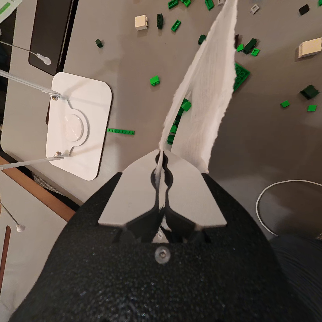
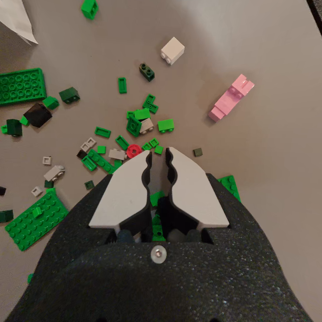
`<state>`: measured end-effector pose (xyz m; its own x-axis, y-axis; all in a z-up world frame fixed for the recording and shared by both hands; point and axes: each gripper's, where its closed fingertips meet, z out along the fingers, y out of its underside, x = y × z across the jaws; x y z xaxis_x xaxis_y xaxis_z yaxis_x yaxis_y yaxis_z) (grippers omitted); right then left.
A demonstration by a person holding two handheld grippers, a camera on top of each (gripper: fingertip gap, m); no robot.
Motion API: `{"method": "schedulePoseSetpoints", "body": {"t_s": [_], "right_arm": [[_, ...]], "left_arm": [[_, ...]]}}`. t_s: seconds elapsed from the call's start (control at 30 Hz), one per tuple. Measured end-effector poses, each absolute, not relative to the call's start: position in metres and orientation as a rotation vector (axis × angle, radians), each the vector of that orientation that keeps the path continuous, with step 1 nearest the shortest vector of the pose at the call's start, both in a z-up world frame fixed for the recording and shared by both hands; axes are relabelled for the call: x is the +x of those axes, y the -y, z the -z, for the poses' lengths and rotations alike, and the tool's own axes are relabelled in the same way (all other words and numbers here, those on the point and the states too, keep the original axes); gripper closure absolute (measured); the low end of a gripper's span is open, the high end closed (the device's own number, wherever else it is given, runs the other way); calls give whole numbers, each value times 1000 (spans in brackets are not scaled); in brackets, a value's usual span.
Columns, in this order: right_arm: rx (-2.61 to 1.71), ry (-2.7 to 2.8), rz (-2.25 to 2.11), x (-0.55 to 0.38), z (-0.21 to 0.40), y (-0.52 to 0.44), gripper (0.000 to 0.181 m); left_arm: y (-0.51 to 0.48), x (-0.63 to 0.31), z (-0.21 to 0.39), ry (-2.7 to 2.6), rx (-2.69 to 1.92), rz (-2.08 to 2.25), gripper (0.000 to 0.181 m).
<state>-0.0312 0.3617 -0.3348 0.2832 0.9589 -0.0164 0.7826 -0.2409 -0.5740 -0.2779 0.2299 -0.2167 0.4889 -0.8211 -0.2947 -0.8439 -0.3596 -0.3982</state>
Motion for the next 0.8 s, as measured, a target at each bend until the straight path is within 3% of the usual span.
{"method": "schedulePoseSetpoints", "body": {"t_s": [0.3,0.57,0.8], "right_arm": [[-2057,1595,-469,-36,325,-361,173],[-1200,1559,-617,-172,150,-253,173],[-1010,1774,-350,-233,159,-218,173]], "left_arm": [[-229,-276,217,-1388,-2233,-58,181],[-233,-274,220,-1370,-2260,-68,181],[-233,-272,221,-1380,-2253,-59,181]]}}
